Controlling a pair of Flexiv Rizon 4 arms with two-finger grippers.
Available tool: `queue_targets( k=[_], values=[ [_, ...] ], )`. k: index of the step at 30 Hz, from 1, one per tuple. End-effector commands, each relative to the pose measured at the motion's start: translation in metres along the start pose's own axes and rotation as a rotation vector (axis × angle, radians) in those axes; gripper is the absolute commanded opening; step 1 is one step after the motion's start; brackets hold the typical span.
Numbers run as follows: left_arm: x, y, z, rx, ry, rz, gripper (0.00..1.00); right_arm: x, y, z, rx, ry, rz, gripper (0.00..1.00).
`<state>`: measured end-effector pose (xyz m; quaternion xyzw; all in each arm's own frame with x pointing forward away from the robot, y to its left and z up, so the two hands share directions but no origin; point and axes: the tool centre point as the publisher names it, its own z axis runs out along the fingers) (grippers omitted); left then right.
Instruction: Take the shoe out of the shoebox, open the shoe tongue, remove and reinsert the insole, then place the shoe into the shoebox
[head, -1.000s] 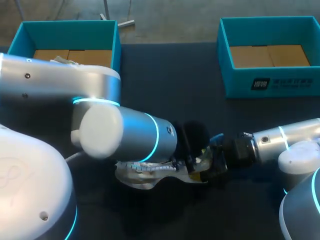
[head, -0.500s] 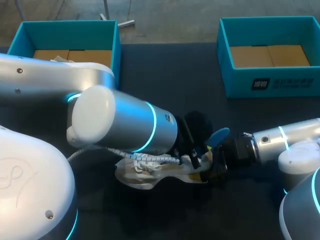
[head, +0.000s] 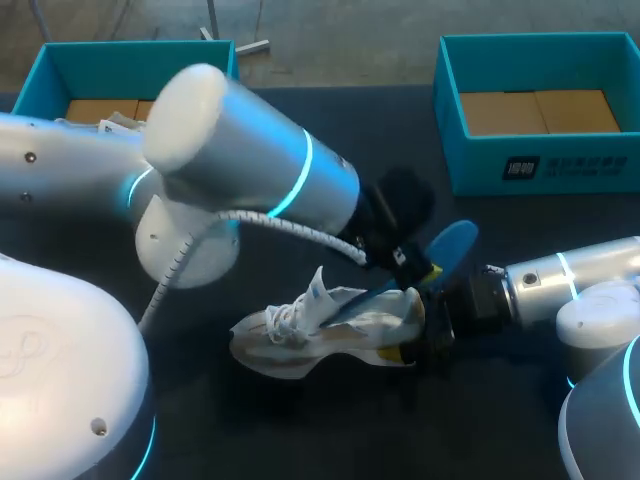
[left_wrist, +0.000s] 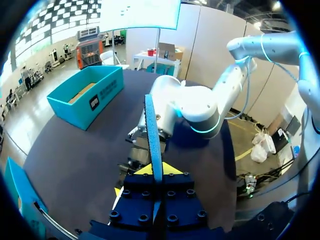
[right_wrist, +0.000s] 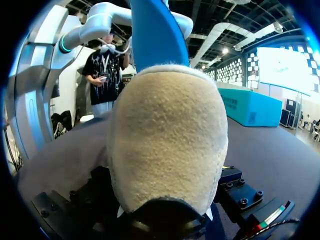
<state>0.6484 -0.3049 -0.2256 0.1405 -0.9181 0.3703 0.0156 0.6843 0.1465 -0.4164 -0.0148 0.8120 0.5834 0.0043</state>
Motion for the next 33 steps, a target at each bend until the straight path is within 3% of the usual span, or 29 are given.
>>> queue_targets(
  k=[1,17,33],
  values=[
    [0.000,-0.001,-0.017,0.030,0.136,-0.007,0.00,0.000,0.001,0.002,0.006,0.001,0.001,0.00],
    [0.003,-0.058,-0.092,0.222,0.466,0.004,0.00,0.000,0.001,0.002,0.006,0.001,0.001,0.00],
    [0.003,-0.058,-0.092,0.222,0.466,0.004,0.00,0.000,0.001,0.002,0.006,0.001,0.001,0.00]
  ],
)
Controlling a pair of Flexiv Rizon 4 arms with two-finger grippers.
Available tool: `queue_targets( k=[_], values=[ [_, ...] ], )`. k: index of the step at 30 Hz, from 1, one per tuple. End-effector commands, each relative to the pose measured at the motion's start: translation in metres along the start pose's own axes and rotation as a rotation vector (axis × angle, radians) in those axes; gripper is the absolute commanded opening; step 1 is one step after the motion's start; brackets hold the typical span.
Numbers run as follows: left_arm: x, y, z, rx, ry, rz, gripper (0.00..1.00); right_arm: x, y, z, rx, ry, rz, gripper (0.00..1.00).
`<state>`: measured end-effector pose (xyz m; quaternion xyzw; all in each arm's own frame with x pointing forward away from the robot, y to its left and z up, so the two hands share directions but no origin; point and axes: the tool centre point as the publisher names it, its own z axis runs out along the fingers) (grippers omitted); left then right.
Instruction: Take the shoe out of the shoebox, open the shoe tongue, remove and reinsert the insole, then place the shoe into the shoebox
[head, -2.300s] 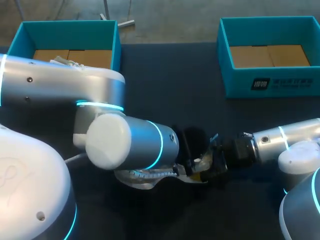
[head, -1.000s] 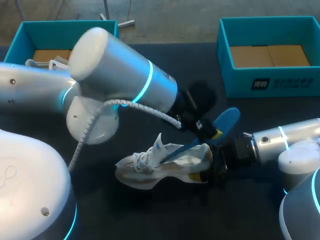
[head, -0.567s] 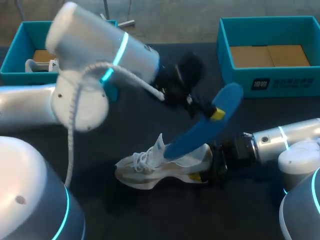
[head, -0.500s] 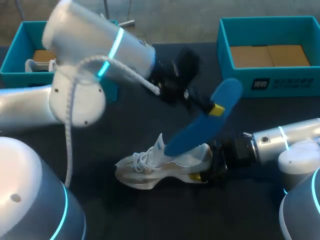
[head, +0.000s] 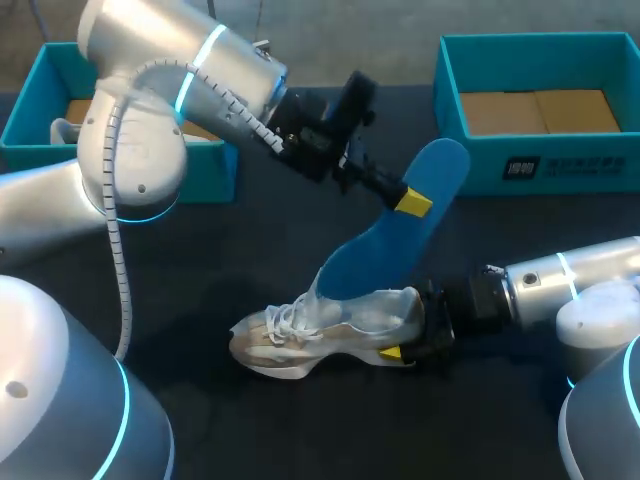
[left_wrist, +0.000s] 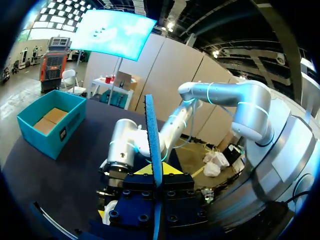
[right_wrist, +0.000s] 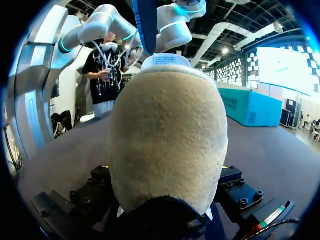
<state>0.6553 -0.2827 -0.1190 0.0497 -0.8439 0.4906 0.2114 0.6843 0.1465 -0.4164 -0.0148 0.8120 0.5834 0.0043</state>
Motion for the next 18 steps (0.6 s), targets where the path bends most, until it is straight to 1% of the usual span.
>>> queue_targets(
  k=[1,6,9,10,12,13,14,15,18],
  values=[
    [0.001,0.000,0.000,0.001,-0.002,0.000,0.00,0.000,0.001,0.002,0.006,0.001,0.001,0.00],
    [0.001,0.000,0.000,0.001,-0.002,0.000,0.00,0.000,0.001,0.002,0.006,0.001,0.001,0.00],
    [0.008,-0.016,-0.008,0.066,-0.018,0.021,0.00,0.000,0.001,0.002,0.006,0.001,0.001,0.00],
    [0.012,-0.023,-0.014,0.103,-0.011,0.021,0.00,0.000,0.001,0.002,0.006,0.001,0.001,0.00],
    [0.018,-0.032,-0.021,0.126,-0.038,0.028,0.00,0.000,0.001,0.002,0.006,0.001,0.001,0.00],
    [0.024,-0.039,-0.028,0.153,-0.016,0.022,0.00,0.000,0.001,0.002,0.006,0.001,0.001,0.00],
    [0.026,-0.041,-0.029,0.160,-0.019,0.024,0.00,0.000,0.001,0.002,0.006,0.001,0.001,0.00],
    [0.032,-0.049,-0.037,0.186,-0.029,0.029,0.00,0.000,0.001,0.002,0.006,0.001,0.001,0.00],
    [0.041,-0.060,-0.049,0.237,-0.031,0.011,0.00,0.000,0.001,0.002,0.006,0.001,0.001,0.00]
  ],
)
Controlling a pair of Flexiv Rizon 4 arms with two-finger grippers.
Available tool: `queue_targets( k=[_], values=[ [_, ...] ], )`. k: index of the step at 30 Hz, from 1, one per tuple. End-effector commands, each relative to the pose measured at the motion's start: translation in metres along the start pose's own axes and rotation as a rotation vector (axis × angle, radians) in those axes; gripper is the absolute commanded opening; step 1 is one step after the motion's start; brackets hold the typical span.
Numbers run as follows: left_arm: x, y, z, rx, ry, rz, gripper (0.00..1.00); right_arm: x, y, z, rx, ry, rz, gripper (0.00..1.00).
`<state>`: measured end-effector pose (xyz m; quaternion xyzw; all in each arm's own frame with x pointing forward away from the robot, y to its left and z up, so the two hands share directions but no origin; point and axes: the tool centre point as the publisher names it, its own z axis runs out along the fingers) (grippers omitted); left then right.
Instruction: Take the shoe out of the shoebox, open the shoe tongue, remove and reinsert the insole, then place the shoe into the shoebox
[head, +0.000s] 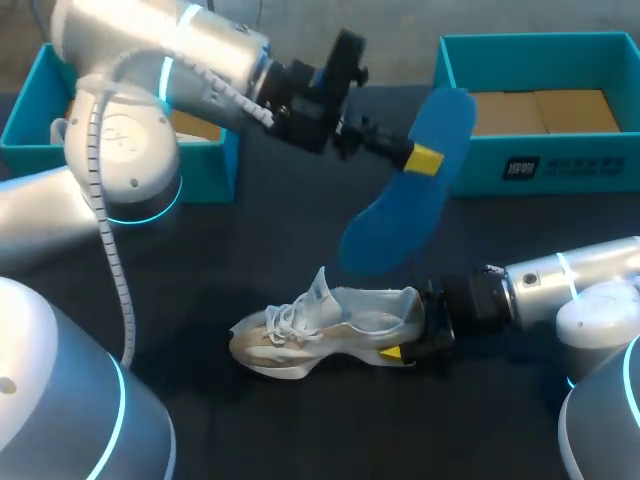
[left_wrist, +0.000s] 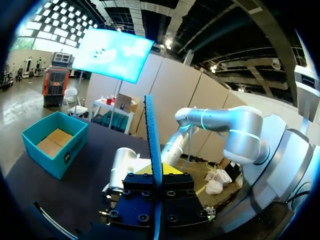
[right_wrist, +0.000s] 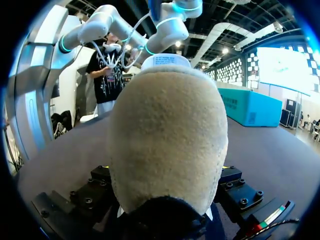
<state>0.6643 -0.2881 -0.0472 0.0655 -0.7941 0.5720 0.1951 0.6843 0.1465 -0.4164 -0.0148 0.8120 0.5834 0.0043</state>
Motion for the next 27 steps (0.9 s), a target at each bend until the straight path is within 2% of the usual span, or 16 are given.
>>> queue_targets(
  k=[1,4,7,20,27],
  values=[
    [0.024,-0.006,-0.025,0.070,-0.001,-0.018,0.00,0.000,0.001,0.002,0.006,0.001,0.001,0.00],
    [0.032,-0.014,-0.036,0.110,0.040,-0.043,0.00,0.000,0.001,0.002,0.006,0.001,0.001,0.00],
    [0.046,-0.023,-0.045,0.094,0.085,-0.041,0.00,0.000,0.001,0.002,0.006,0.001,0.001,0.00],
    [0.046,-0.023,-0.045,0.094,0.085,-0.041,0.00,0.000,0.001,0.002,0.006,0.001,0.001,0.00],
    [0.055,-0.027,-0.043,0.123,0.079,-0.061,0.00,0.000,0.001,0.002,0.006,0.001,0.001,0.00]
  ],
)
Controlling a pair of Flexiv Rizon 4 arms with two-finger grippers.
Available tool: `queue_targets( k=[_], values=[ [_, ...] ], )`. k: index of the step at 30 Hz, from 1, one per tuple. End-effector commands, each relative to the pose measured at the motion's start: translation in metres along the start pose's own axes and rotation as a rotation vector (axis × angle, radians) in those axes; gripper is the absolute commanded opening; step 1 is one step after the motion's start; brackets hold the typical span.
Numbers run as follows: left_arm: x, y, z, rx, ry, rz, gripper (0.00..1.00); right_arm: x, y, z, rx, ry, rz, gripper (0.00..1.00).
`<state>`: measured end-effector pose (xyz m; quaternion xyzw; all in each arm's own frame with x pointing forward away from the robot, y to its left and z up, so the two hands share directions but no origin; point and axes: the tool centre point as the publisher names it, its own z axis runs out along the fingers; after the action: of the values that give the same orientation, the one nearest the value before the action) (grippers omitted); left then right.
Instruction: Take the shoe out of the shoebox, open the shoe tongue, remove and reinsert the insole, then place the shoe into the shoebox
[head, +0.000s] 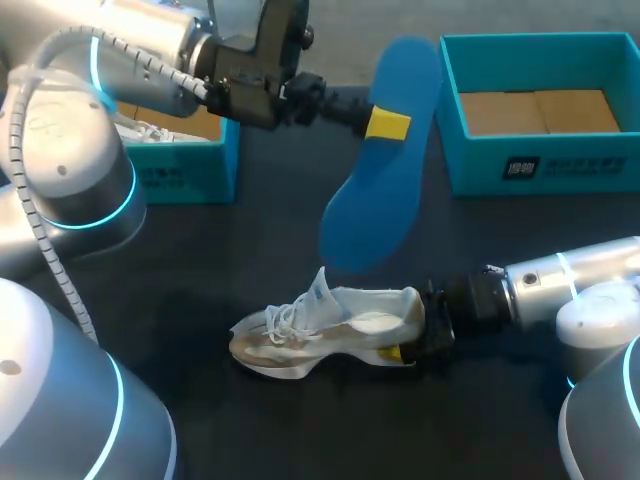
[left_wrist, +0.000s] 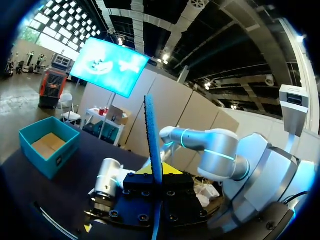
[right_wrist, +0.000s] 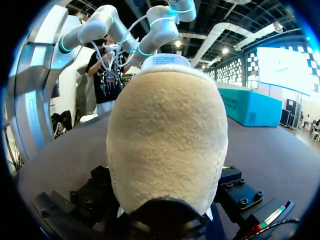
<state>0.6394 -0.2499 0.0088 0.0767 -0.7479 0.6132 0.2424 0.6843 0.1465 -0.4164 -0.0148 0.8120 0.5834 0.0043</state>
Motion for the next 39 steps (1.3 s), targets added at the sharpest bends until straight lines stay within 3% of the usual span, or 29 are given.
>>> queue_targets(
  k=[1,9,18,29,39],
  values=[
    [0.007,0.002,0.002,0.006,-0.008,-0.002,0.00,0.000,0.001,0.002,0.006,0.001,0.001,0.00],
    [0.021,0.002,-0.003,0.013,-0.016,-0.011,0.00,0.000,0.001,0.002,0.006,0.001,0.001,0.00],
    [0.045,-0.018,-0.021,0.049,-0.017,0.033,0.00,0.000,0.001,0.002,0.006,0.001,0.001,0.00],
    [0.045,-0.022,-0.034,0.089,-0.043,0.037,0.00,0.000,0.001,0.002,0.006,0.001,0.001,0.00],
    [0.053,-0.016,-0.040,0.138,0.015,0.041,0.00,0.000,0.001,0.002,0.006,0.001,0.001,0.00]
  ],
)
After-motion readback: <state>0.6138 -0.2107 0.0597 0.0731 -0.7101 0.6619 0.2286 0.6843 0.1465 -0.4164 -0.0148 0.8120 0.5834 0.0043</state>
